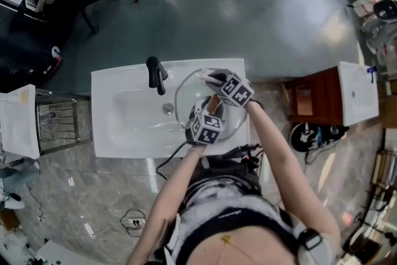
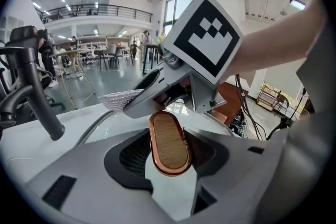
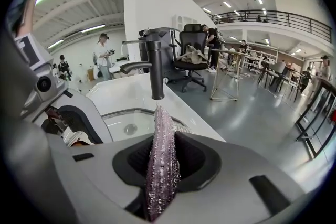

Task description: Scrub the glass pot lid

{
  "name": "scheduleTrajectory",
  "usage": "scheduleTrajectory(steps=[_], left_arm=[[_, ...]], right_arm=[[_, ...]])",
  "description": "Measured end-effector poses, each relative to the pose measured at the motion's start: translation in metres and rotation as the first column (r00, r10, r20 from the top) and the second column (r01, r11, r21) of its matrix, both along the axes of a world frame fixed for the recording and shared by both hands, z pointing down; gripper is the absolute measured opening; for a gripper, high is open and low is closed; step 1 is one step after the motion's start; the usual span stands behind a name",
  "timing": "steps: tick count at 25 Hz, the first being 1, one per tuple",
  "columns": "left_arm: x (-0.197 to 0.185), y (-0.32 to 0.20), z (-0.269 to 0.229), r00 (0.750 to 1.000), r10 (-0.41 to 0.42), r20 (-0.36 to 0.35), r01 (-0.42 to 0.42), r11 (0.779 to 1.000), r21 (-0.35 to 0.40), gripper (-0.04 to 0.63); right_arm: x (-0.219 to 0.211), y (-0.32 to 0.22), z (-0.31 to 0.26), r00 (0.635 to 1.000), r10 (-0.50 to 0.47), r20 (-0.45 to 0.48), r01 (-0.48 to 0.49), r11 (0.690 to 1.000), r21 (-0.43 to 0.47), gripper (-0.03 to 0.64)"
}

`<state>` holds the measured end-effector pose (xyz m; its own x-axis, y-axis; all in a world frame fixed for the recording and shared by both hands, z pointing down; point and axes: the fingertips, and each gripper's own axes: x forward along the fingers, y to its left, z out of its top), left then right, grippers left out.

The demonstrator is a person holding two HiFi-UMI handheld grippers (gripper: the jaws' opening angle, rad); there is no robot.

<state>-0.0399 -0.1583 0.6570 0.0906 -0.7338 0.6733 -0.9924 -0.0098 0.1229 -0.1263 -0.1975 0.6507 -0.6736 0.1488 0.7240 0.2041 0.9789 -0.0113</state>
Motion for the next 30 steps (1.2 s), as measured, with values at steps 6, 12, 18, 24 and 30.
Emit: scheduleTrajectory(steps=[6,12,18,24,30], left_arm=[[0.000,-0.001,-0.001,1.000,0.001,0.001,-0.001,1.000,0.002,0.207],[0.000,0.000,0.000,1.000,0.000,0.006,0.000,1.000,0.002,0.206],[0.001,0.000,0.000,1.000,0.001,0.005,-0.001,1.000,0.004,0.206],[0.000,0.001,0.001,1.000,0.000,0.009,0.000,1.000,-0.001,0.206],[0.000,0.001,0.003,1.000,-0.001,0.008,0.001,1.000,-0.003,0.206]], right_arm=[[-0.021,0.021,0.000,0.991,-0.135,-0.025,0.135,0.991,0.004,0.084],[-0.034,0.050,0.003,0.959,-0.274,-0.069,0.275,0.962,0.005,0.086],[-0.035,0.055,0.001,0.951,-0.304,-0.056,0.305,0.952,-0.001,0.086],[-0.034,0.052,0.001,0.956,-0.293,-0.024,0.294,0.955,0.027,0.087],[-0.029,0.030,0.002,0.982,-0.190,-0.009,0.190,0.981,0.026,0.087]])
